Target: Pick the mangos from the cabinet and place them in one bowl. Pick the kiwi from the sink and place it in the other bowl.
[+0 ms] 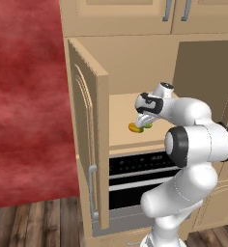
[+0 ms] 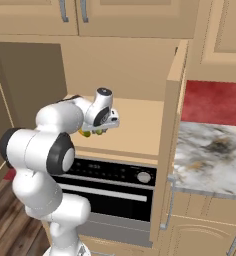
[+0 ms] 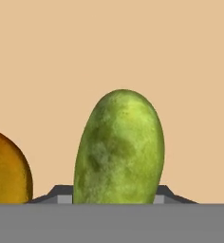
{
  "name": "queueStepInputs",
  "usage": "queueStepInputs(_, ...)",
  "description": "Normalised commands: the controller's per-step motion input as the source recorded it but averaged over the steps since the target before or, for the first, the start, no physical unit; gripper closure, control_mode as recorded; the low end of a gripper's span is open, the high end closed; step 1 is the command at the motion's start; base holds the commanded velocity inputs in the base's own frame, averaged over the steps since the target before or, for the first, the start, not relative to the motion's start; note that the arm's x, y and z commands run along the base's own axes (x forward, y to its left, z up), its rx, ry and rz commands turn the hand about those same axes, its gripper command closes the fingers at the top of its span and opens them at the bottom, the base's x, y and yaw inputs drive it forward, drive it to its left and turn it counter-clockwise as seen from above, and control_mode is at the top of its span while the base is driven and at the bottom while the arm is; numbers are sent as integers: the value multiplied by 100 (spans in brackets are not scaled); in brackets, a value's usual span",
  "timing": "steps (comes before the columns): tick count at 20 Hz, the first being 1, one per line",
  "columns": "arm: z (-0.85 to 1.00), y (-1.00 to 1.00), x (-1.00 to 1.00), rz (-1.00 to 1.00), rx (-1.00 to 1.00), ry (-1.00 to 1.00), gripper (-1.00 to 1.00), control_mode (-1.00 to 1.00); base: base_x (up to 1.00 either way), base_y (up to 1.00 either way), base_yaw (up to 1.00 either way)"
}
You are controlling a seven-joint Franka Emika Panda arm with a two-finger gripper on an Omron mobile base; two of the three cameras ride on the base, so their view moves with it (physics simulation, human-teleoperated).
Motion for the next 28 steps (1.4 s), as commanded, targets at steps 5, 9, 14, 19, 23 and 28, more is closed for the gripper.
queueStepInputs(5,-7,2,0,0,0,0,100,-100,0,0,0)
queueStepInputs(9,0,0,-10,-3,0,-3,100,-100,0,0,0)
queueStepInputs(14,-4,0,-17,-6,0,-2,100,-100,0,0,0)
queueStepInputs(19,6,0,-14,-12,0,-1,100,-100,0,0,0)
queueStepInputs(23,8,0,-5,-16,0,0,100,-100,0,0,0)
queueStepInputs(28,10,0,-8,-21,0,0,100,-100,0,0,0)
